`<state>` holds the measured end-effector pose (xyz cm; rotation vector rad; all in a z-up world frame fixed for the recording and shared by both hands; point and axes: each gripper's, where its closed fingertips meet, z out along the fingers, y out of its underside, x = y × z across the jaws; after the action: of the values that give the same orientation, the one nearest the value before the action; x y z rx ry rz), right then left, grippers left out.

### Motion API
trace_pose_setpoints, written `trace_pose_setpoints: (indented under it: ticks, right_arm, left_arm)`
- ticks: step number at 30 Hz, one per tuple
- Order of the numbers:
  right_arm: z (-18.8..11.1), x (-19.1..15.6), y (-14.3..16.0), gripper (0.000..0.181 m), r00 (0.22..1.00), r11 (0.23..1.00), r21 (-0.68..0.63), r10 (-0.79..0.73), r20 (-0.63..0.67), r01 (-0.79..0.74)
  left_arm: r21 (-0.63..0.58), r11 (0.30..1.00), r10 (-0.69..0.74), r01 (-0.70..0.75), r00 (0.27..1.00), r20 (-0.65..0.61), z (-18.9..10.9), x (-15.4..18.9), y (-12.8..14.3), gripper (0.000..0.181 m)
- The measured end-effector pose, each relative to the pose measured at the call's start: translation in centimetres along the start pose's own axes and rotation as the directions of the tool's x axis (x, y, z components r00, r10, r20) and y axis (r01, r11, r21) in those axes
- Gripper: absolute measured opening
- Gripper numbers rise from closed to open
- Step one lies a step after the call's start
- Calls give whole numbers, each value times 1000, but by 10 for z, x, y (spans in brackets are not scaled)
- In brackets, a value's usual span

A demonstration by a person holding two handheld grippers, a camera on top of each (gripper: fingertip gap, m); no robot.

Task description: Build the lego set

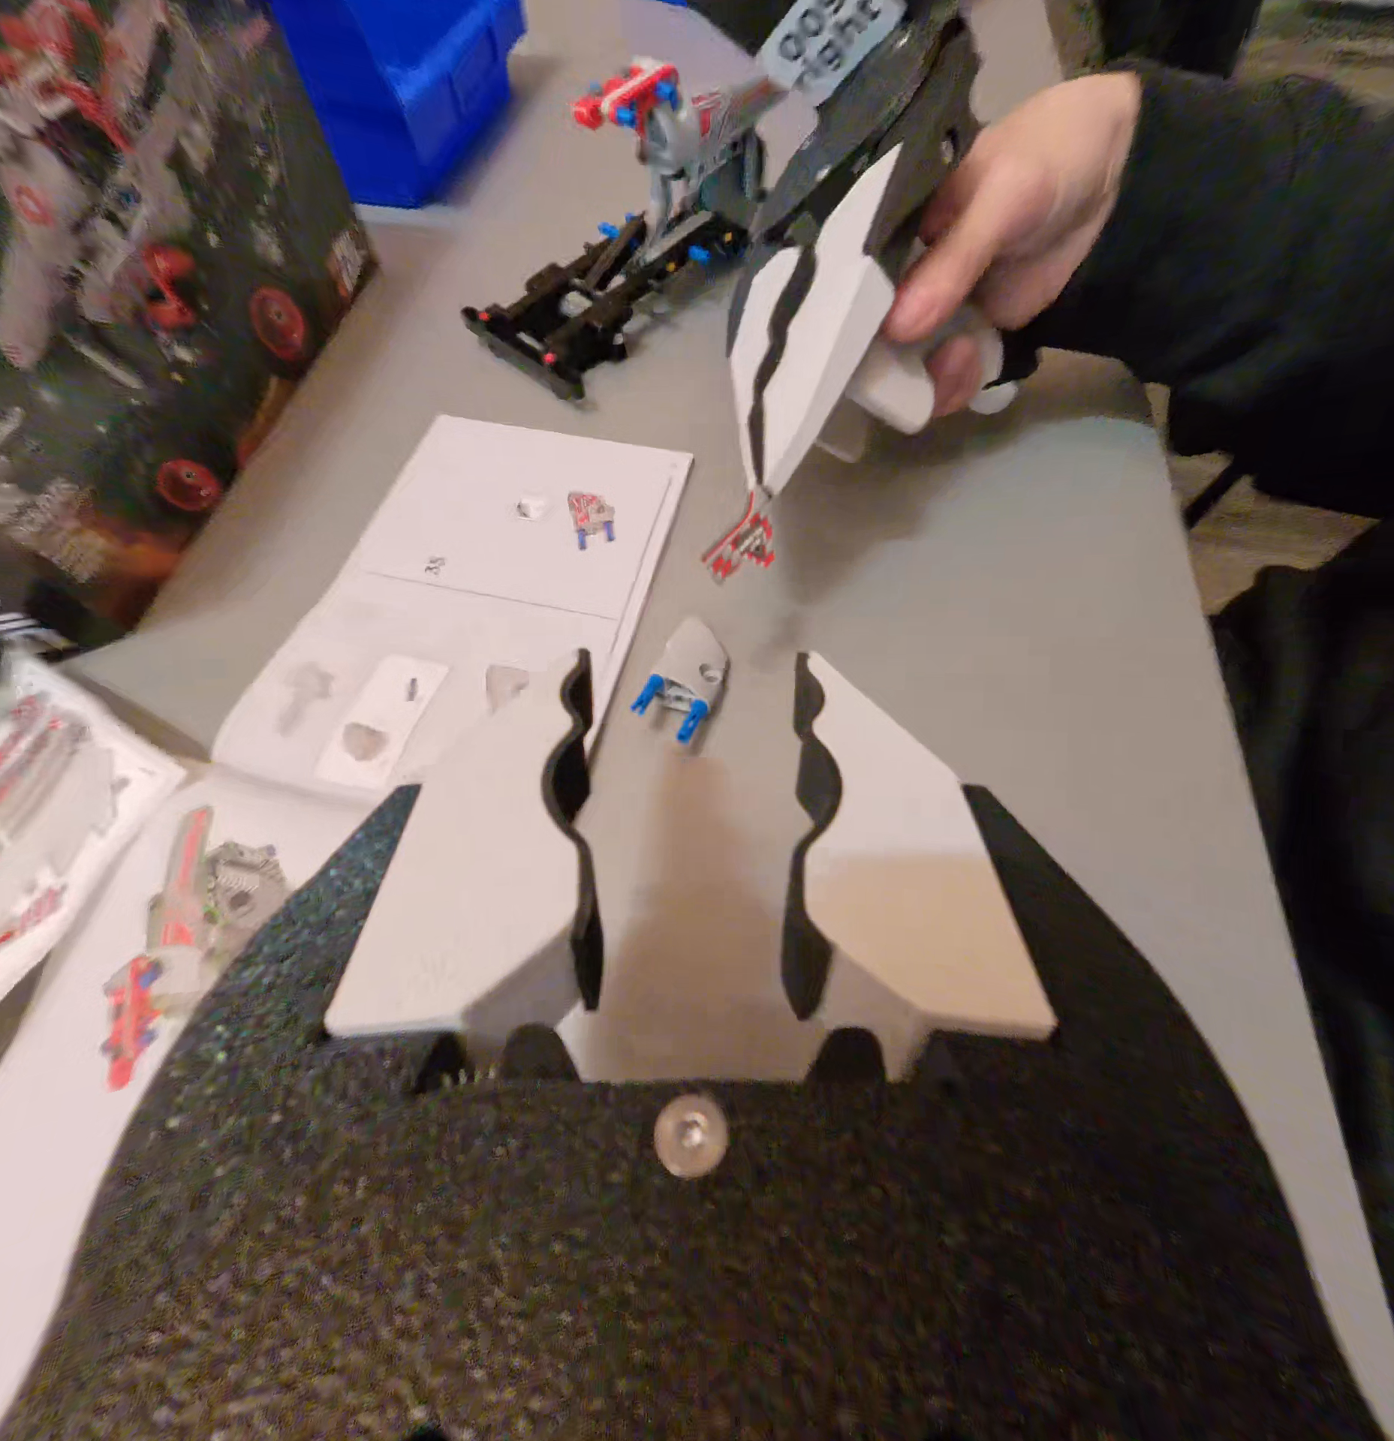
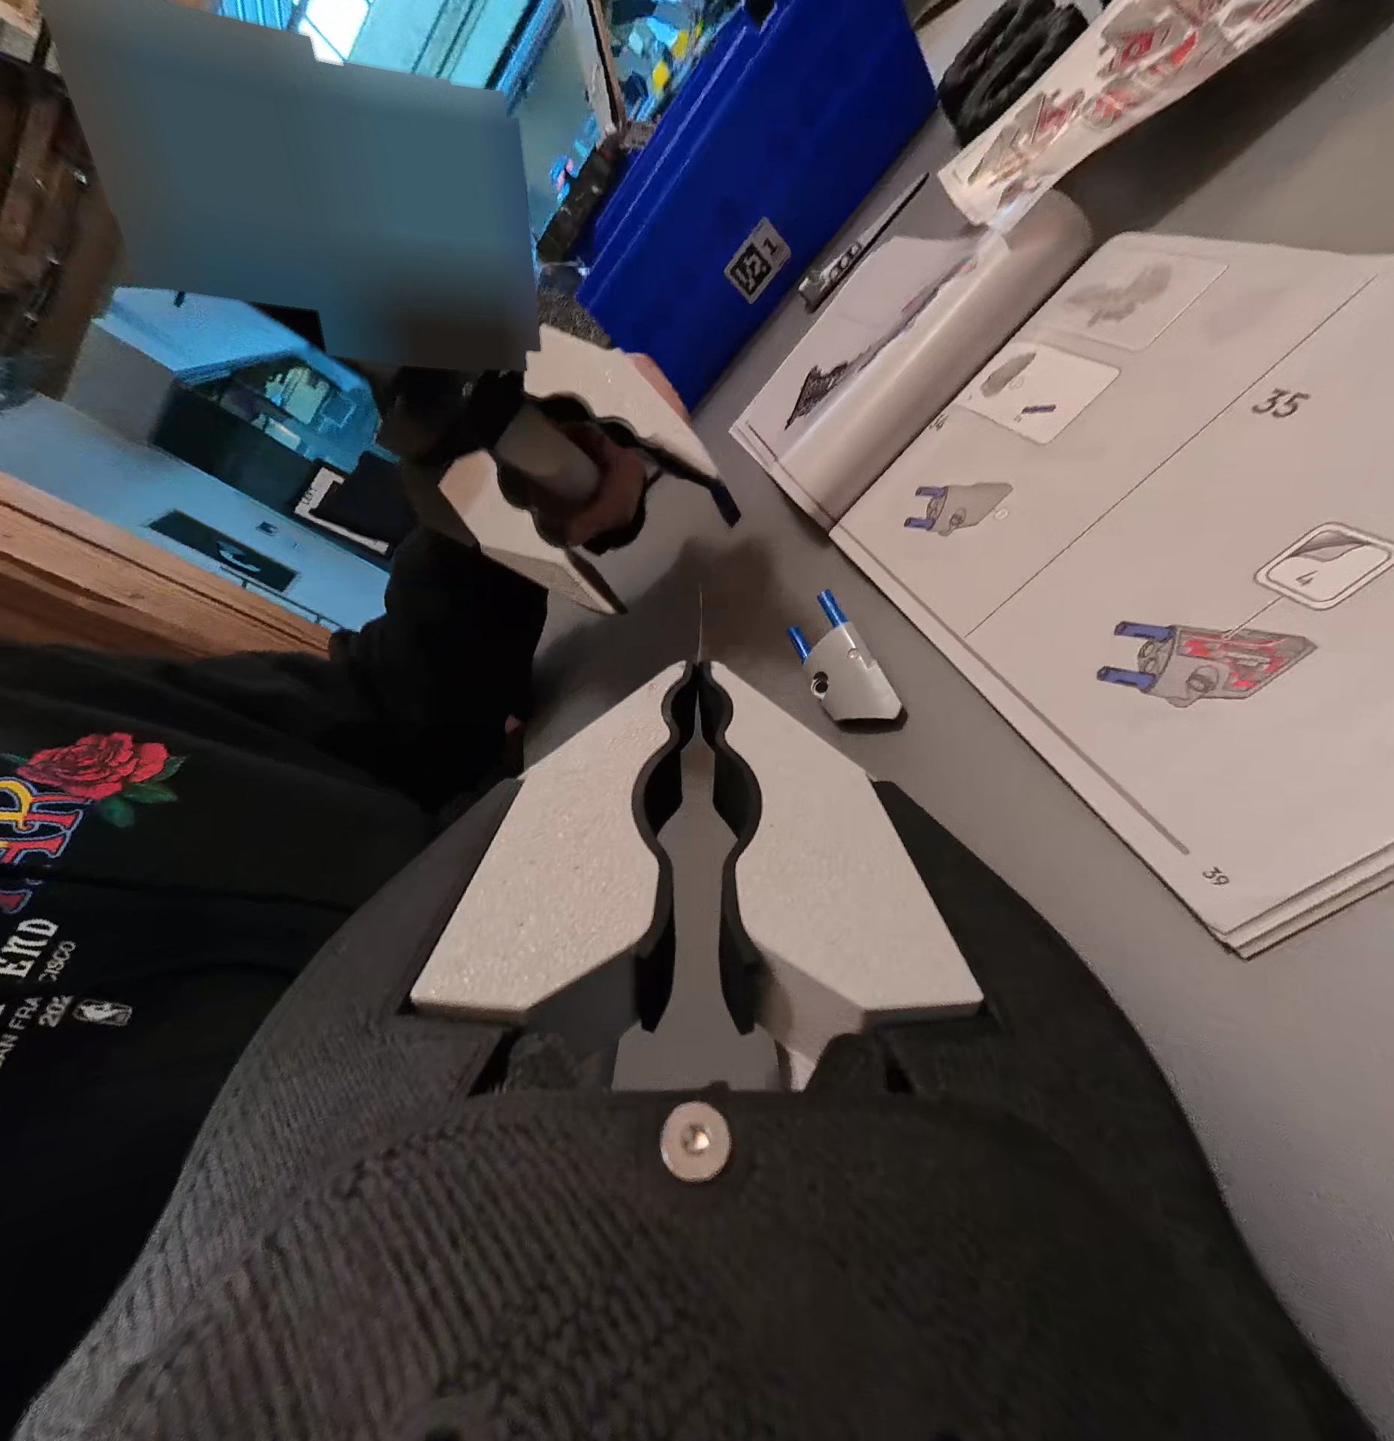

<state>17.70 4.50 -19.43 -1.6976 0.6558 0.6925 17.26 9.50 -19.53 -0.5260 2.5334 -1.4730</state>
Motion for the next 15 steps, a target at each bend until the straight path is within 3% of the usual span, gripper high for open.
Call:
trace_pose_setpoints:
  ticks: [3, 8, 12, 15]
  right_arm:
    - [4, 9, 7, 0, 1000, 998, -50, -27, -16, 26]
    - [9, 10, 10, 0, 996, 992, -86, -88, 9, 88]
    - [11, 13, 9, 0, 993, 990, -79, -118, 11, 119]
    - [10, 18, 6, 0, 997, 995, -60, -80, 7, 80]
  left_arm:
    - [7, 996, -91, 93, 987, -128, 10, 1, -6, 34]
    - [-90, 975, -219, 201, 918, -330, 20, 1, -5, 22]
    - [-160, 965, -258, 210, 876, -407, 23, -2, 3, 9]
    - [-212, 956, -273, 205, 888, -369, 28, -12, 10, 8]
